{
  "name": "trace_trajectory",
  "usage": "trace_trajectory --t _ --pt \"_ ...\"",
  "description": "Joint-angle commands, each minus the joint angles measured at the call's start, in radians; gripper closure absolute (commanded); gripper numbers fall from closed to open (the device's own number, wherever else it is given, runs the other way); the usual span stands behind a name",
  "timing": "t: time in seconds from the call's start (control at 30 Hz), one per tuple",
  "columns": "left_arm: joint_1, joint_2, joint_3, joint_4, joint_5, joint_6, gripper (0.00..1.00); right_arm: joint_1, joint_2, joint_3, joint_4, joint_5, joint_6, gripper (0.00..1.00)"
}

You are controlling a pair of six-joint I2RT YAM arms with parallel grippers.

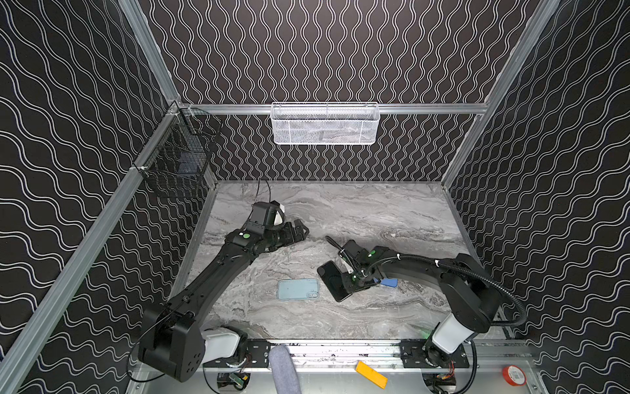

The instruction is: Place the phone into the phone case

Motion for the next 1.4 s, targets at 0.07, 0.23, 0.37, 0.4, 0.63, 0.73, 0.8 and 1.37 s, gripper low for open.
trace_trajectory --t 0.07,0.23,0.37,0.4,0.63,0.73,0.8,1.37 --pt "0.016 -0.006 -0.009 0.027 0.01 0.03 0.02 -0.002 0.055 -0.036 -0.269 0.262 0.027 0.64" --pt "0.029 -0.002 -0.016 0.039 0.026 0.031 0.02 -0.003 0.008 -0.024 -0.266 0.249 0.026 0.64" --pt "0.033 0.003 -0.015 0.047 0.035 0.03 0.02 -0.002 -0.051 0.019 -0.23 0.198 0.009 0.64" --pt "0.032 0.003 -0.015 0.049 0.037 0.029 0.02 -0.002 -0.062 0.028 -0.223 0.185 0.008 0.64" --pt "0.034 0.005 -0.019 0.055 0.04 0.027 0.02 0.0 -0.108 0.103 -0.214 0.115 -0.007 0.71" --pt "0.034 0.004 -0.019 0.055 0.04 0.027 0.02 0.007 -0.108 0.102 -0.216 0.103 -0.007 0.8" --pt "0.034 0.005 -0.018 0.054 0.039 0.03 0.02 0.011 -0.098 0.104 -0.214 0.092 -0.006 0.87" --pt "0.038 0.0 -0.015 0.046 0.035 0.032 0.02 0.044 -0.002 0.12 -0.171 0.051 -0.003 0.96"
